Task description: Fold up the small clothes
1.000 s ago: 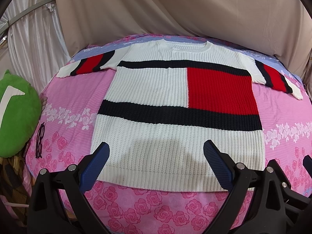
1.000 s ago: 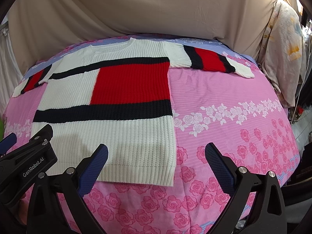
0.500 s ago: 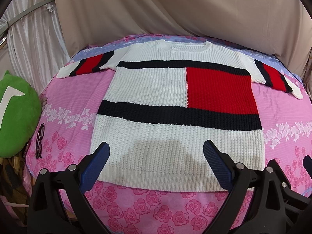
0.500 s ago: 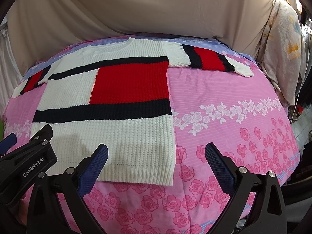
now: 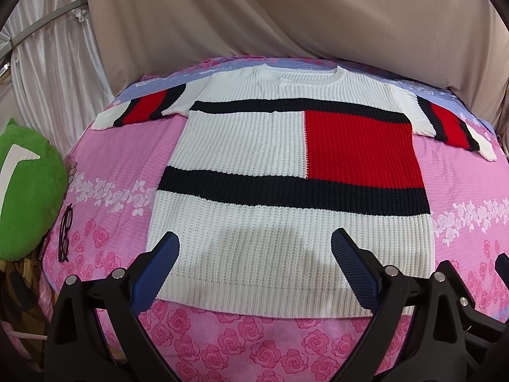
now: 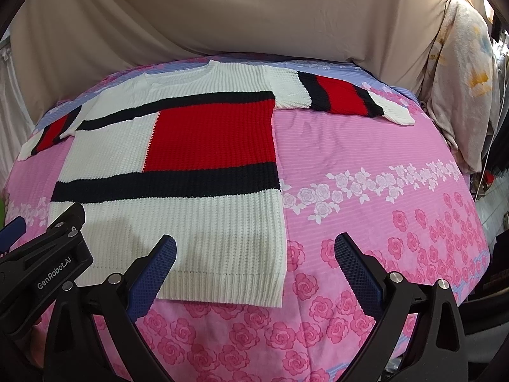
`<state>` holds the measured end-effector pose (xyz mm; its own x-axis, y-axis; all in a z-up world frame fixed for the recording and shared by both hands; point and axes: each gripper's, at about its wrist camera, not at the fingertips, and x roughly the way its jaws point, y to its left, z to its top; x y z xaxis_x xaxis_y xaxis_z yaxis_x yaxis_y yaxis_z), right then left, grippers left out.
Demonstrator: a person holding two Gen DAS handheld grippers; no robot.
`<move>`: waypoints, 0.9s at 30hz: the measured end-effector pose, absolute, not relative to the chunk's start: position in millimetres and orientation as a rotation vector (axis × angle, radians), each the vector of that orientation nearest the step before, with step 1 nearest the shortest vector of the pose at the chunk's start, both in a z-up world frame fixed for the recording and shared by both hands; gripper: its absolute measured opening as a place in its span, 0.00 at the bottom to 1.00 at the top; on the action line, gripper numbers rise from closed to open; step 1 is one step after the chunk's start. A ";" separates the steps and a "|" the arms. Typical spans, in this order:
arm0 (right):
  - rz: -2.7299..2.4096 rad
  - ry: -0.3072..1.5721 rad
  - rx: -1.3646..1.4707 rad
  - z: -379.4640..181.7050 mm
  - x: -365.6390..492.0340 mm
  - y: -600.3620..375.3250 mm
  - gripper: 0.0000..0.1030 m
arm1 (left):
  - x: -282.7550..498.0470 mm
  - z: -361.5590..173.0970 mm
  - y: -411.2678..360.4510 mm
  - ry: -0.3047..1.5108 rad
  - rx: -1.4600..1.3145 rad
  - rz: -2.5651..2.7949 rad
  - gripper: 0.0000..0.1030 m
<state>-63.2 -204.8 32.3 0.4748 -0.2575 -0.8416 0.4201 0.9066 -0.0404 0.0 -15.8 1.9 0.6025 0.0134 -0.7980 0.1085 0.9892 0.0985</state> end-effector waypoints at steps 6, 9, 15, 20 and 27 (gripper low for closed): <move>-0.410 1.007 0.187 27.1 -54.5 -207.0 0.95 | 7.7 -4.2 -16.1 0.939 0.140 -0.054 0.91; -0.369 1.026 0.237 18.0 -47.1 -214.7 0.95 | 12.8 -5.8 -15.3 0.949 0.115 -0.067 0.91; -0.334 0.968 0.521 -3.1 -24.8 -321.5 0.95 | 51.2 1.0 9.4 0.986 -0.040 -0.032 0.93; -0.333 0.753 0.863 -30.0 0.8 -476.9 0.95 | 78.1 -3.0 25.0 0.971 -0.084 0.072 0.93; -0.468 0.674 0.875 -68.9 52.2 -609.6 0.80 | 101.6 -13.0 19.4 0.962 -0.049 0.146 0.93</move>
